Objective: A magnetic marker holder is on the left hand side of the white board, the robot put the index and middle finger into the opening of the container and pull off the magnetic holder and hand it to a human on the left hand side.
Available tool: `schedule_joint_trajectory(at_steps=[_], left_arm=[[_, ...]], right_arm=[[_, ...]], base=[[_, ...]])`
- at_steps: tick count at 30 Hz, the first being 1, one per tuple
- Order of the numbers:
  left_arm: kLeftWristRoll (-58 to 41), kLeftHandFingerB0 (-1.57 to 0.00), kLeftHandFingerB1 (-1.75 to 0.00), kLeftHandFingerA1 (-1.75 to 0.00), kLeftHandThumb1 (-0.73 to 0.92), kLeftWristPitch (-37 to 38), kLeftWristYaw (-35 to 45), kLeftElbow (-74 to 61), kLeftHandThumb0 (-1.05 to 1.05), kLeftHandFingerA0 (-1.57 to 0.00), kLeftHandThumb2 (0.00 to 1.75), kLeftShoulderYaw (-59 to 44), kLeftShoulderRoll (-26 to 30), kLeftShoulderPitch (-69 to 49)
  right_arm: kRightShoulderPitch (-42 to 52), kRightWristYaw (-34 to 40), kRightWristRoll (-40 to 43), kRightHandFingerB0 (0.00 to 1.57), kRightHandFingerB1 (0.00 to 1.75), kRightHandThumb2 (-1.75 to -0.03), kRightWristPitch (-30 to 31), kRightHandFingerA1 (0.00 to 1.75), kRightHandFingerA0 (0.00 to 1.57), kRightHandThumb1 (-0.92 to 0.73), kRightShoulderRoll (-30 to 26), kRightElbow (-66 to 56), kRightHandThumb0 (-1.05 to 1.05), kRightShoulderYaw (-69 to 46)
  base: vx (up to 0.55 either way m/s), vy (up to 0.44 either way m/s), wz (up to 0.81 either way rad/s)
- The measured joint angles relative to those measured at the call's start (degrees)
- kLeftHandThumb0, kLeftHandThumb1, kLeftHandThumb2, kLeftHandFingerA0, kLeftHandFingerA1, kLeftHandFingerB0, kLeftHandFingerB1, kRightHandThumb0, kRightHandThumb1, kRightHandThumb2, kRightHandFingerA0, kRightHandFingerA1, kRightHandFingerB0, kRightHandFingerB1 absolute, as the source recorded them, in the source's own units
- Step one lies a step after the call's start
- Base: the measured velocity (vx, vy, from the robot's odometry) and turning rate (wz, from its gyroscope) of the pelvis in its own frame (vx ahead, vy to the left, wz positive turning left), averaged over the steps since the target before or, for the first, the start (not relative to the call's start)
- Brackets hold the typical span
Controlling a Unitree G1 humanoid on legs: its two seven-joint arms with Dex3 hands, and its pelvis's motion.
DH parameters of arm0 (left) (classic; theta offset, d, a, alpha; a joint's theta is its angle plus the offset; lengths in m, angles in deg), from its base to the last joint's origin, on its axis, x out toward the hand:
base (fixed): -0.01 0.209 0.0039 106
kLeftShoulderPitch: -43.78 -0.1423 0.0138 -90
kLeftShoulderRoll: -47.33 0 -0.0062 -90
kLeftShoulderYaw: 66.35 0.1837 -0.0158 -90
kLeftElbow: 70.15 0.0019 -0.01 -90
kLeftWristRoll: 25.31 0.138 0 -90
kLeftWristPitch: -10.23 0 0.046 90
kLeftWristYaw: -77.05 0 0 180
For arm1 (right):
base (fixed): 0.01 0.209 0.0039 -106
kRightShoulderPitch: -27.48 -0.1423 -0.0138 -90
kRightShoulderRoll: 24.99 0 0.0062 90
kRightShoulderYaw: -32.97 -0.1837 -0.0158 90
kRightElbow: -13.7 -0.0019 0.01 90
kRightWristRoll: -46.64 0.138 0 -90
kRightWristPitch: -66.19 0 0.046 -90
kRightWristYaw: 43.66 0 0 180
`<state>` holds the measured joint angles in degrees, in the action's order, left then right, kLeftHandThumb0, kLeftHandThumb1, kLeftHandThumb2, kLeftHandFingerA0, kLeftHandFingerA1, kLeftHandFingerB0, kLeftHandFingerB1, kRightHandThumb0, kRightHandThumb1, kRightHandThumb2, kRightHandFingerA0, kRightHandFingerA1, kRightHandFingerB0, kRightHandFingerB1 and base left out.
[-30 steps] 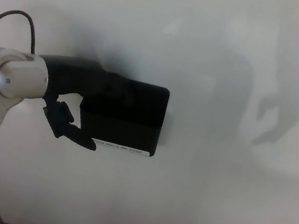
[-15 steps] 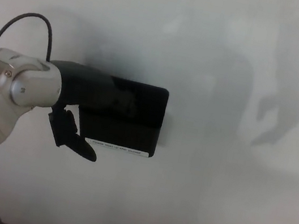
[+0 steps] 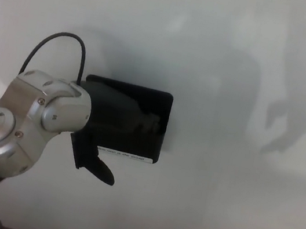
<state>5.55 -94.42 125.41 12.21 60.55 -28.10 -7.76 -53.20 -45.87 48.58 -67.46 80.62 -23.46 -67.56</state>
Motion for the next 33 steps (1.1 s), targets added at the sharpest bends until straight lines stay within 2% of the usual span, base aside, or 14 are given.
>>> schedule_joint_trajectory(at_steps=[3, 4, 6, 14, 15, 18, 19, 22, 23, 24, 25, 26, 27, 33], left_arm=[[1.6, -0.15, -0.38, -0.47, 0.46, -0.6, 0.0, 0.9, -0.75, -0.3, 0.8, 1.0, -1.5, 0.2], [1.9, -0.15, -0.38, -0.5, 0.46, -0.7, 0.1, 1.1, -0.75, -0.37, 0.81, 1.1, -1.6, 0.3], [2.4, -0.22, -0.28, -0.44, 0.55, -0.9, 0.3, 1.4, -0.72, -0.53, 0.57, 1.3, -1.9, 0.6], [4.1, -0.23, -0.4, -0.7, 0.39, -1.1, 1.7, 5.4, -0.49, -0.84, 0.69, 2.0, -2.1, 2.1], [4.2, -0.37, -0.33, -1.02, 0.54, -1.1, 1.8, 5.8, -0.24, -0.75, 0.56, 2.0, -2.1, 2.3], [4.4, -0.54, -0.37, -0.83, 0.59, -1.0, 1.8, 6.7, -0.32, -0.66, 0.57, 2.3, -2.2, 2.5], [5.1, -0.53, -0.42, -0.49, 0.68, -0.9, 1.6, 6.6, -0.4, -0.58, 0.59, 3.2, -2.0, 2.6], [7.7, -0.51, -0.41, -0.51, 0.68, -0.4, 1.3, 6.2, -0.39, -0.57, 0.59, 5.6, -1.4, 3.0], [8.6, -0.47, -0.4, -0.59, 0.69, -0.3, 1.3, 6.2, -0.4, -0.64, 0.6, 6.4, -1.4, 3.2], [9.7, -0.47, -0.4, -0.59, 0.69, -0.3, 1.1, 6.2, -0.4, -0.64, 0.6, 7.4, -1.3, 3.5], [9.9, -0.42, -0.53, -0.63, 0.6, -0.3, 1.0, 6.2, -0.5, -0.67, 0.9, 7.6, -1.3, 3.5], [11.3, -0.42, -0.53, -0.63, 0.6, -0.3, 0.5, 6.2, -0.5, -0.67, 0.9, 8.9, -1.1, 3.7], [11.9, -0.51, -0.42, -0.58, 0.74, -0.3, 0.3, 6.3, -0.45, -0.79, 0.62, 9.4, -1.1, 3.8], [17.8, -0.51, -0.42, -0.52, 0.75, 0.4, -1.0, 8.6, -0.45, -0.66, 0.63, 14.5, -0.9, 4.4]], right_arm=[[0.0, 0.6, -0.2, 0.58, 0.6, -0.93, 0.2, 0.65, 0.64, -0.54, 0.0, -0.5, -0.41, 0.1], [0.0, 0.6, -0.2, 0.68, 0.45, -0.6, 0.3, 0.47, 0.69, -0.65, 0.0, -0.6, -0.41, 0.1], [0.0, 0.8, -0.3, 0.68, 0.45, -0.6, 0.4, 0.47, 0.7, -0.65, 0.0, -0.8, -0.41, 0.1], [-0.8, 0.9, -0.1, 0.71, 0.46, -0.6, 0.6, 0.48, 0.72, -0.65, 0.0, -0.8, -0.39, -0.1], [-0.9, 0.9, 0.0, 0.72, 0.46, -0.6, 0.6, 0.49, 0.74, -0.65, 0.0, -0.8, -0.38, -0.1], [-1.2, 0.9, 0.1, 0.67, 0.46, -0.6, 0.7, 0.5, 0.73, -0.63, 0.0, -0.8, -0.4, -0.1], [-1.3, 0.9, 0.1, 0.65, 0.46, -0.6, 0.7, 0.5, 0.73, -0.63, 0.0, -0.8, -0.4, -0.1], [-1.2, 0.8, 0.1, 0.57, 0.62, -0.93, 0.7, 0.67, 0.66, -0.53, 0.0, -0.8, -0.37, 0.0], [-1.2, 0.9, 0.1, 0.67, 0.46, -0.61, 0.7, 0.49, 0.73, -0.65, 0.0, -0.8, -0.39, 0.0], [-1.3, 0.9, 0.1, 0.67, 0.46, -0.61, 0.7, 0.49, 0.73, -0.65, 0.1, -0.8, -0.39, 0.0], [-1.3, 0.9, 0.1, 0.66, 0.46, -0.6, 0.7, 0.49, 0.73, -0.65, 0.1, -0.8, -0.38, 0.0], [-1.2, 0.9, 0.1, 0.66, 0.46, -0.6, 0.7, 0.49, 0.73, -0.65, 0.1, -0.9, -0.38, 0.0], [-1.1, 0.9, 0.1, 0.69, 0.47, -0.6, 0.7, 0.49, 0.75, -0.66, 0.1, -0.9, -0.37, 0.1], [-0.9, 0.8, 0.0, 0.71, 0.48, -0.6, 0.8, 0.5, 0.78, -0.67, 0.1, -1.1, -0.36, 0.1]], base=[[0.0, 0.0, 0.0], [0.0, 0.0, 0.0], [0.0, 0.0, 0.0], [0.0, 0.0, 0.0], [0.0, 0.0, 0.0], [0.0, 0.0, 0.0], [0.0, 0.0, 0.0], [0.0, 0.0, 0.0], [0.0, 0.0, 0.0], [0.0, 0.0, 0.0], [0.0, 0.0, 0.0], [0.0, 0.0, 0.0], [0.0, 0.0, 0.0], [0.0, 0.0, 0.0]])
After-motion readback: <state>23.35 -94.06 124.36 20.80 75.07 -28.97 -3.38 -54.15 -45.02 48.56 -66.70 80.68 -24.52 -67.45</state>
